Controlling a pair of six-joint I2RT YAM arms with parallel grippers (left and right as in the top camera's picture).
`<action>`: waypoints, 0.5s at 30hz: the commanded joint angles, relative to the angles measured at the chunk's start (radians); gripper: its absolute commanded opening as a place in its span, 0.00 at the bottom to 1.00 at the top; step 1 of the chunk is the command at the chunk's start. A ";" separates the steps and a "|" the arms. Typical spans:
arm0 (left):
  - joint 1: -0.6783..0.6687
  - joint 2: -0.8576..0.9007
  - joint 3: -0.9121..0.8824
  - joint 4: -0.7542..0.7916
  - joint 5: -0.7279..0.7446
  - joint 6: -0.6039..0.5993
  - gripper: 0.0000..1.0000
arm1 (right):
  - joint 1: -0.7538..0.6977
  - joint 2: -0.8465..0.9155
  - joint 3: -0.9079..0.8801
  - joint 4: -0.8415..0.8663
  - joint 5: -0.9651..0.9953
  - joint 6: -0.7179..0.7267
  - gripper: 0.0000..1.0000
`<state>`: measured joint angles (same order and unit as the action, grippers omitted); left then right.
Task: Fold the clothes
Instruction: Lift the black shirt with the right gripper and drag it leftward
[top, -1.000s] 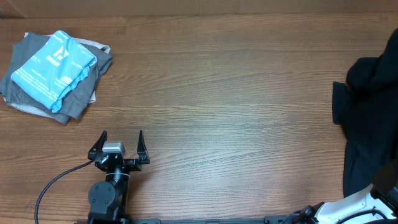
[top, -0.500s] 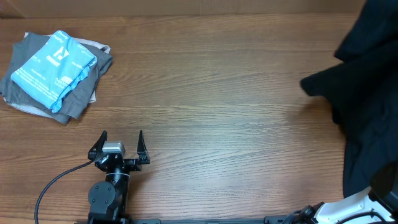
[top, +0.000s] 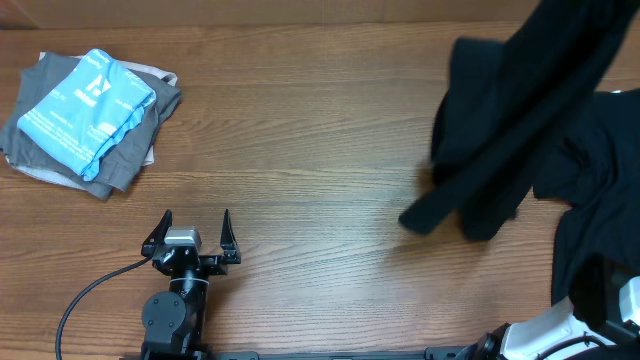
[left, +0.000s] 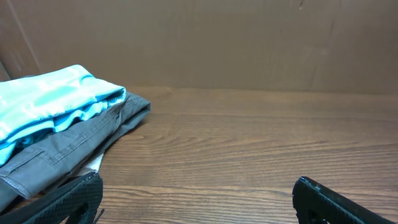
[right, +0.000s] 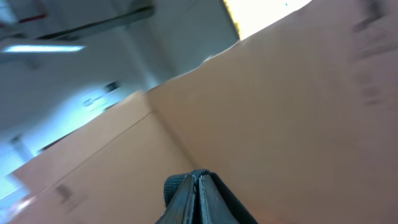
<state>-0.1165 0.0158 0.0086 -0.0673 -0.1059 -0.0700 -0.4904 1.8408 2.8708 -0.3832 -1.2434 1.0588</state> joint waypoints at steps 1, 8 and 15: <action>-0.005 -0.011 -0.004 0.001 0.002 0.022 1.00 | 0.083 -0.018 0.021 -0.010 -0.020 0.017 0.04; -0.005 -0.011 -0.004 0.001 0.002 0.022 1.00 | 0.270 -0.018 0.021 -0.221 -0.017 -0.148 0.04; -0.005 -0.011 -0.004 0.001 0.002 0.021 1.00 | 0.430 -0.018 0.021 -0.518 0.081 -0.370 0.04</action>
<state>-0.1165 0.0158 0.0086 -0.0673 -0.1059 -0.0700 -0.1146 1.8412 2.8738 -0.8509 -1.2381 0.8288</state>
